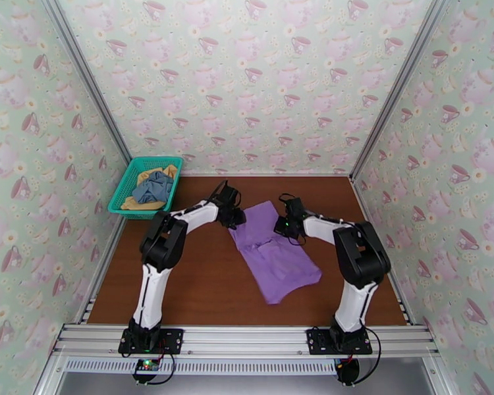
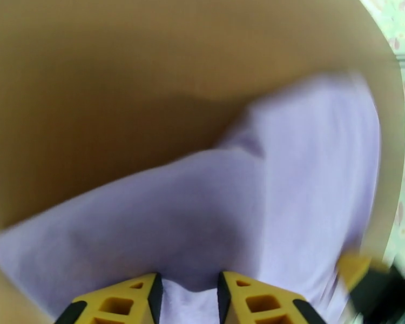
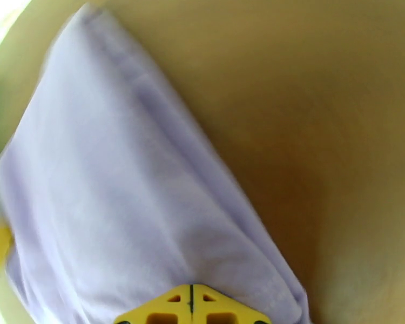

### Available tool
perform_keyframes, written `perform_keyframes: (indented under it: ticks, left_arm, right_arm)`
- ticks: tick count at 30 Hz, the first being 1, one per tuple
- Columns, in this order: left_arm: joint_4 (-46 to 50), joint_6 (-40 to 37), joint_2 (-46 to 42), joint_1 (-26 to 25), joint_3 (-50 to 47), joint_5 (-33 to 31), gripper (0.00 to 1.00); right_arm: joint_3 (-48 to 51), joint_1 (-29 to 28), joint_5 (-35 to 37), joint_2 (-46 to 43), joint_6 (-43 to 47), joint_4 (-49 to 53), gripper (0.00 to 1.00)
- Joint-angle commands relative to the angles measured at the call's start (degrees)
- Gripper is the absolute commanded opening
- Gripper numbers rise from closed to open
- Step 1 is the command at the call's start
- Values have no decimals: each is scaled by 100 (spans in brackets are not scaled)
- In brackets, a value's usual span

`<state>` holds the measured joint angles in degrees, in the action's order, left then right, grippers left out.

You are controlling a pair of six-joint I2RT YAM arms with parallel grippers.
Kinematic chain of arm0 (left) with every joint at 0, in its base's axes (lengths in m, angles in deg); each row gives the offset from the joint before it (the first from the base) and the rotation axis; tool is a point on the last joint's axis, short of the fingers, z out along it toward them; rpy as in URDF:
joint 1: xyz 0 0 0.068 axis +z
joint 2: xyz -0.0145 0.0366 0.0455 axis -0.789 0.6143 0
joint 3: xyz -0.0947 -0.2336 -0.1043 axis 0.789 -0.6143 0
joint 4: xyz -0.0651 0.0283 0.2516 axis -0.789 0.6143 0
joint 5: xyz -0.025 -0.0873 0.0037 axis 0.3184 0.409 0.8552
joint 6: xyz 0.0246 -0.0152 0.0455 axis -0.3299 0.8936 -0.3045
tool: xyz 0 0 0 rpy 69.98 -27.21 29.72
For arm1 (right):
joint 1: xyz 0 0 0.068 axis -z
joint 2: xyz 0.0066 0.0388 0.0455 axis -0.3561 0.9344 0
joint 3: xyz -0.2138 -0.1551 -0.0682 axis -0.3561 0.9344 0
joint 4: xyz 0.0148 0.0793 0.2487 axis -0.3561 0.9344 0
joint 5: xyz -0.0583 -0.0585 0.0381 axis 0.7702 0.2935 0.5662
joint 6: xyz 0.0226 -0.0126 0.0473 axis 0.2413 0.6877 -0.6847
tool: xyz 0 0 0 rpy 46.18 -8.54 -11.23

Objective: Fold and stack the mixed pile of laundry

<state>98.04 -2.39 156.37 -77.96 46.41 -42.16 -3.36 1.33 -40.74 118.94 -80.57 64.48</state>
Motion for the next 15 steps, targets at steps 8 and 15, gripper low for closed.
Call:
perform_keyframes:
  ticks: [8,15]
  left_arm:
    - [1446,-865,1661,368,2811,432,37]
    - [964,-854,688,468,1733,300,38]
  right_arm:
    - [435,-765,648,45,-1942,-864,0]
    - [-600,-578,1265,-254,-685,519,0]
